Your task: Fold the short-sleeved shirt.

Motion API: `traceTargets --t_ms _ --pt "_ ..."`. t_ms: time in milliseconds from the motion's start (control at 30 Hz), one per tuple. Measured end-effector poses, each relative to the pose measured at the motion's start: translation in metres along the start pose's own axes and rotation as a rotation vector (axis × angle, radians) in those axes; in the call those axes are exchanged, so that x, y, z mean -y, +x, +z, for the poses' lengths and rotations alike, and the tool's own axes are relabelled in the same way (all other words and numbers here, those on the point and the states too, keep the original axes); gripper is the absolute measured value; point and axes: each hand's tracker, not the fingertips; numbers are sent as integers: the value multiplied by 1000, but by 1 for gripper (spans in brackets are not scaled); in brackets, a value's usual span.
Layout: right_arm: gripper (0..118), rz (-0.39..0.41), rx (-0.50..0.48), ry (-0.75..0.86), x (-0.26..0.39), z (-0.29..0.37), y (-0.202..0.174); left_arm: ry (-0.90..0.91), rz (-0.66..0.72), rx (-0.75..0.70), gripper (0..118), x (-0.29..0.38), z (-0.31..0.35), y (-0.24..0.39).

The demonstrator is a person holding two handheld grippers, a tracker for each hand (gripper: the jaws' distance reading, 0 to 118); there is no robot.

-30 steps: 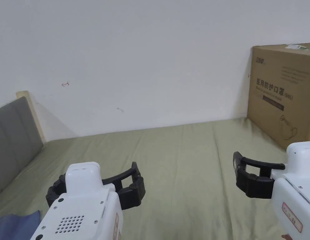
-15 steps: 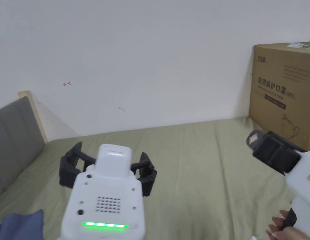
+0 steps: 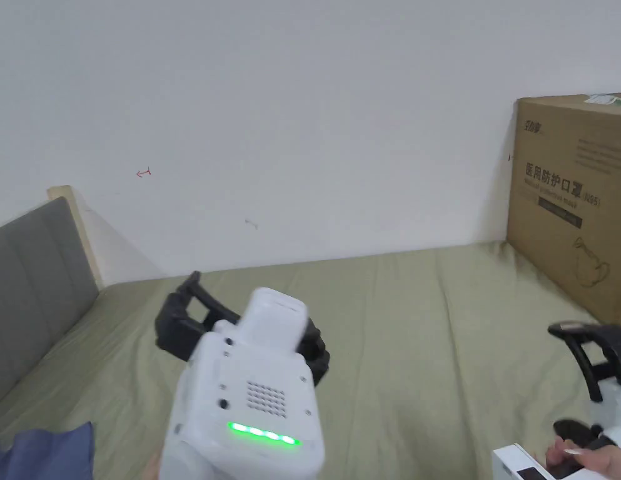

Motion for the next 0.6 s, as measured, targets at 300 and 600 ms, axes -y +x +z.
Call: traceTargets --t_ms 300,600 --pt "118 1394 117 317 84 4 -99 -29 405 30 118 25 -1 -42" --pt "118 1496 75 346 107 4 -68 -29 408 33 118 27 7 -32"
